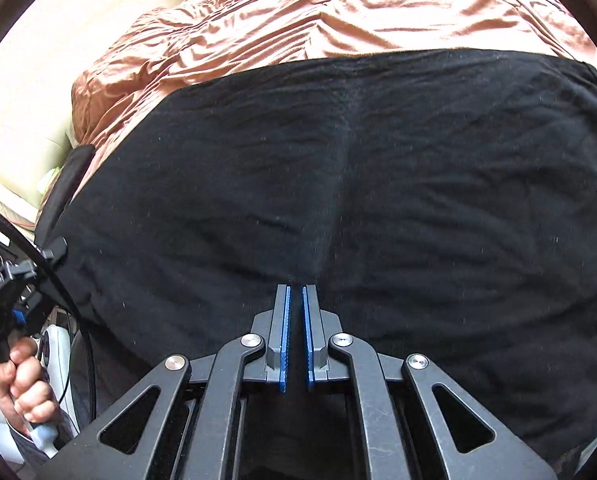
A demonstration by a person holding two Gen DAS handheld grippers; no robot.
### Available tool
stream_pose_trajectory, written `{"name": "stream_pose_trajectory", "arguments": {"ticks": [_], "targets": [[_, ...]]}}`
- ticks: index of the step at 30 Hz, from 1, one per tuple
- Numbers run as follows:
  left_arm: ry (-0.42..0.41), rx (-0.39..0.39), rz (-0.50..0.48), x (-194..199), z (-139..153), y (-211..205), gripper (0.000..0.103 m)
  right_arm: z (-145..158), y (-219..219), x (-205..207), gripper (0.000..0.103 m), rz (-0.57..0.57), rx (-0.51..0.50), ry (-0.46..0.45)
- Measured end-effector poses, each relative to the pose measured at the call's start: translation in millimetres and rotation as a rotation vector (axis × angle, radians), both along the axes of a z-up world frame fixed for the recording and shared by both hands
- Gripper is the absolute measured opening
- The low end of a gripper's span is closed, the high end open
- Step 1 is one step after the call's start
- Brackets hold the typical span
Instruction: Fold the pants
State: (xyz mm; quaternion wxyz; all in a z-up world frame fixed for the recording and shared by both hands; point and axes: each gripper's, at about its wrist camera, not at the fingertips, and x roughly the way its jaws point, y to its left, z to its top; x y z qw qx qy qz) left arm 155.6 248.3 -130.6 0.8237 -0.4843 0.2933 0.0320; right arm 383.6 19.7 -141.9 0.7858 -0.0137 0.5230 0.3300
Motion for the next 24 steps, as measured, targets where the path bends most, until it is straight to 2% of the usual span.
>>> {"name": "stream_pose_trajectory", "arguments": {"ticks": [10,24], "targets": [[-0.07,0.065,-0.058,12.2,54.2,-27.8,0.012,11.7,-37.5,-9.4,0.003,-0.041,0.104,0.027],[-0.15,0.159,-0.189,57.1,124.7,-97.6,0.012,50.6,-147.3,-20.7,0.003,-0.176,0.265,-0.078]]}}
